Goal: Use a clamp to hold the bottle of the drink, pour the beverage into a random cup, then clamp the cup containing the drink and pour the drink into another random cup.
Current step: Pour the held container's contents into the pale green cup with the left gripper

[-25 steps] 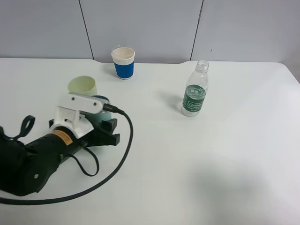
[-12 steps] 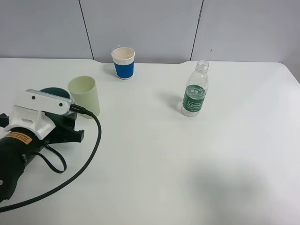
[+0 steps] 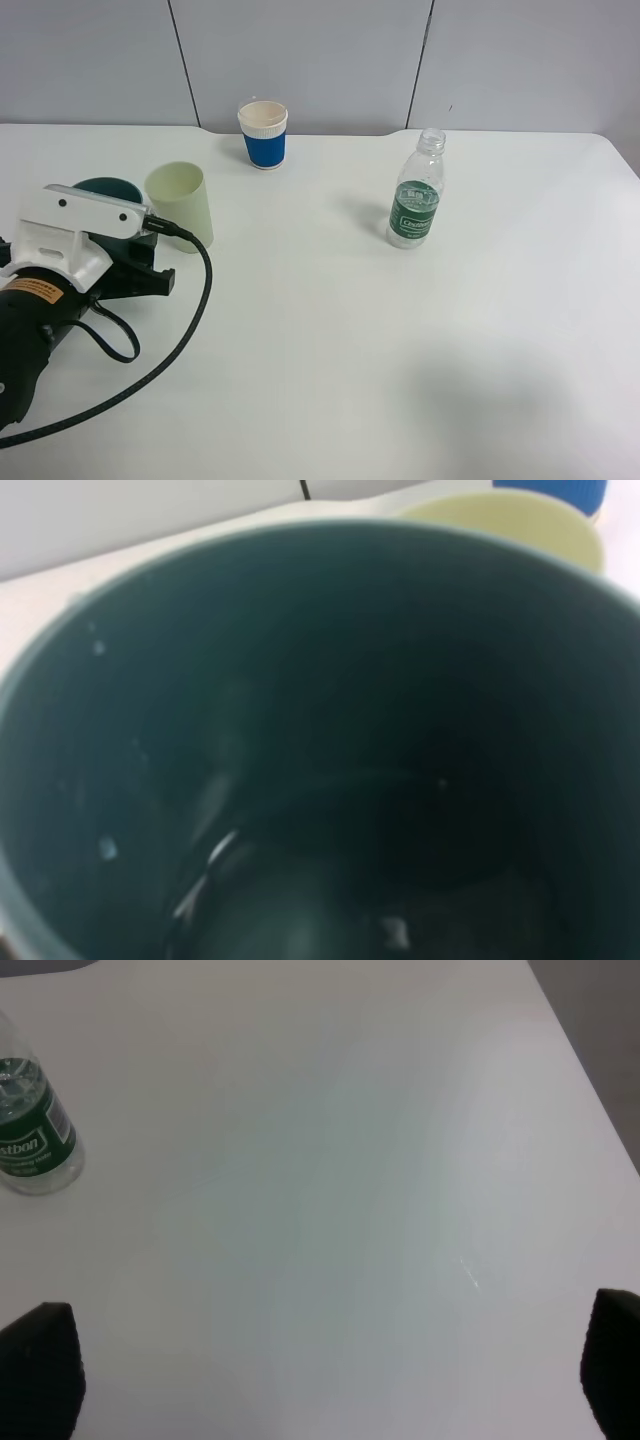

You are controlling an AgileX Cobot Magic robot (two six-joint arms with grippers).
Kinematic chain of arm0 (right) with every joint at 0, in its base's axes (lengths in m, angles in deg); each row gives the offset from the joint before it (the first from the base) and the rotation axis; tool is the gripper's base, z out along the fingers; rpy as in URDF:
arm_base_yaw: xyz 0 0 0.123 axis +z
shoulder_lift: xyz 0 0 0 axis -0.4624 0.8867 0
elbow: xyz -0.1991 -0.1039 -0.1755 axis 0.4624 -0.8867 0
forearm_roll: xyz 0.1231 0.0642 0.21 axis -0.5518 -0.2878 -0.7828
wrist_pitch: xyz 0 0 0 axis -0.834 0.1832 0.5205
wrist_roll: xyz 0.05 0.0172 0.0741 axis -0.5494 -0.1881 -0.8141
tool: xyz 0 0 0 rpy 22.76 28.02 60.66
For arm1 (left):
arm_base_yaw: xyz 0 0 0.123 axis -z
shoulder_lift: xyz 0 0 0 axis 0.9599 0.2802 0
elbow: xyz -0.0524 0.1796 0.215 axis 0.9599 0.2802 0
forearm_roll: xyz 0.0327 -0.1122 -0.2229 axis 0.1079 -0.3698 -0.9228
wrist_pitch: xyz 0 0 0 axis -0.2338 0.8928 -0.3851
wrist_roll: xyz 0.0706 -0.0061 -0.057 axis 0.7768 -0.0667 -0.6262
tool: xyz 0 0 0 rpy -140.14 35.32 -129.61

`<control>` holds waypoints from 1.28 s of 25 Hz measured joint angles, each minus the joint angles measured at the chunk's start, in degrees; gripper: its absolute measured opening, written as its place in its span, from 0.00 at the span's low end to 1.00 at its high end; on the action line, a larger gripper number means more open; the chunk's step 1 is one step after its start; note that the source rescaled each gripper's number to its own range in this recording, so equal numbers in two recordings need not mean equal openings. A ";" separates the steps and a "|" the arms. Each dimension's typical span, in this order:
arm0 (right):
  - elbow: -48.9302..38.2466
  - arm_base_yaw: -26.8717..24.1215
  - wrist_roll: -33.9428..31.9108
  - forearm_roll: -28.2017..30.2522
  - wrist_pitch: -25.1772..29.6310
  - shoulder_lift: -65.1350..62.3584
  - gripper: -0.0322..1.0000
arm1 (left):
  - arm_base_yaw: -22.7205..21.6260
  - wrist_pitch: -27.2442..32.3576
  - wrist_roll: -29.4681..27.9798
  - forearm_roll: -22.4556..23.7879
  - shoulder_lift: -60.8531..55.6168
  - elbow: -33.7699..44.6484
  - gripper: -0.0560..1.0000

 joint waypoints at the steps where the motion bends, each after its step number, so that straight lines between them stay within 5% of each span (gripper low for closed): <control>1: 0.00 0.00 0.00 0.00 0.00 0.00 1.00 | -1.13 0.00 -0.88 0.69 -0.15 0.00 0.06; 7: 0.00 0.00 0.00 0.00 0.00 0.00 1.00 | -13.40 0.89 -2.04 7.44 -4.21 0.06 0.06; 14: 0.00 0.00 0.00 0.00 0.00 0.00 1.00 | -27.53 10.99 8.49 14.12 -5.28 -4.93 0.06; 32: 0.00 0.00 0.00 0.00 0.00 0.00 1.00 | -28.76 20.86 46.19 8.40 -5.12 -19.74 0.06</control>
